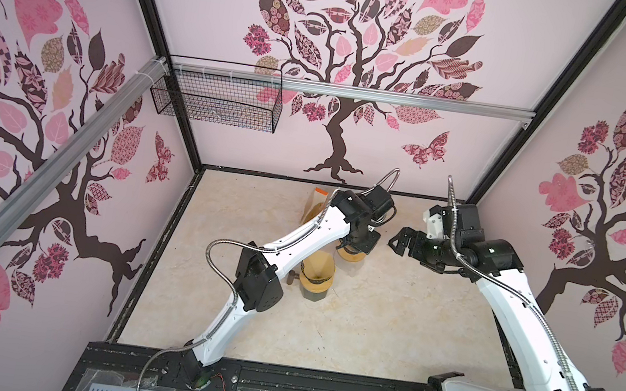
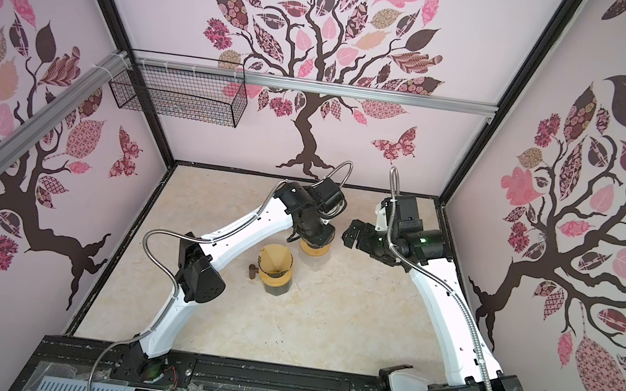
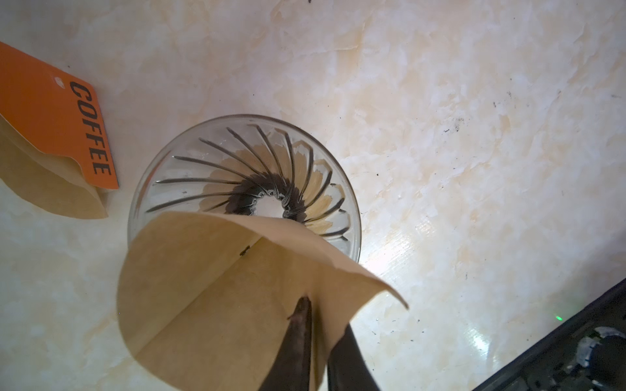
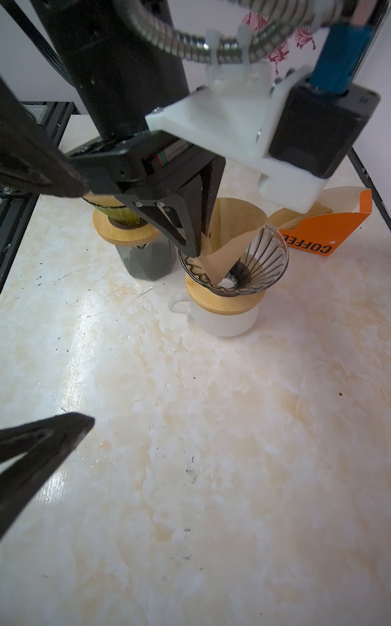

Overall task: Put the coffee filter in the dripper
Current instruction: 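Lower the filter into the dripper while the right gripper moves toward it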

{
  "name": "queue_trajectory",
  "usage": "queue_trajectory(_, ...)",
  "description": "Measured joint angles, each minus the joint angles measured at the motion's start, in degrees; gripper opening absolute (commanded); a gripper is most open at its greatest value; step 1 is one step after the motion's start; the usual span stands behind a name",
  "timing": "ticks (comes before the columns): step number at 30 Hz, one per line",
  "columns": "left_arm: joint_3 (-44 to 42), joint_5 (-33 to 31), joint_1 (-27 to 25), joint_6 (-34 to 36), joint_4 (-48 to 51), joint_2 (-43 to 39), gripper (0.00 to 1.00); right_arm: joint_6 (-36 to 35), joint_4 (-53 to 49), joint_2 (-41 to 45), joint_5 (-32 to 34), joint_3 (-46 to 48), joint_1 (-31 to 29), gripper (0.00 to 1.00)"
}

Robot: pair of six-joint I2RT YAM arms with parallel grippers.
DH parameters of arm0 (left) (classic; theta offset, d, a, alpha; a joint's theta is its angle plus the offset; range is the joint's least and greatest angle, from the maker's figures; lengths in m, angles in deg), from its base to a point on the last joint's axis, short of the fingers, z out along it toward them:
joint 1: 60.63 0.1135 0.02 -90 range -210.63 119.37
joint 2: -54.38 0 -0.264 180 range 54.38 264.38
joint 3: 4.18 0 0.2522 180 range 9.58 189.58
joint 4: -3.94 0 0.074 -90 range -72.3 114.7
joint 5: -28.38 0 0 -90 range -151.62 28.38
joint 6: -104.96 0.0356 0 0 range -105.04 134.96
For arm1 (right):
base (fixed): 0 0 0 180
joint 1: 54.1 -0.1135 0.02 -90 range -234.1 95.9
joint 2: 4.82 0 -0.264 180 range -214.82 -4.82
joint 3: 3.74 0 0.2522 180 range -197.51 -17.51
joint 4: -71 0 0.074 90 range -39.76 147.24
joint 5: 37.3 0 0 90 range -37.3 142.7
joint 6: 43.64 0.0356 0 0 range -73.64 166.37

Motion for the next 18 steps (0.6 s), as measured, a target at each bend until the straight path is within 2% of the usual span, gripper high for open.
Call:
queue_trajectory(9,-0.5,0.2,0.0,-0.1,-1.4,-2.1,0.34,0.0,-0.3,0.0,1.3,0.0,0.0,1.0)
queue_trajectory(18,-1.2,0.4,0.0,-0.1,-2.4,-6.0,0.37,0.0,-0.9,-0.1,2.7,-0.5,0.0,1.0)
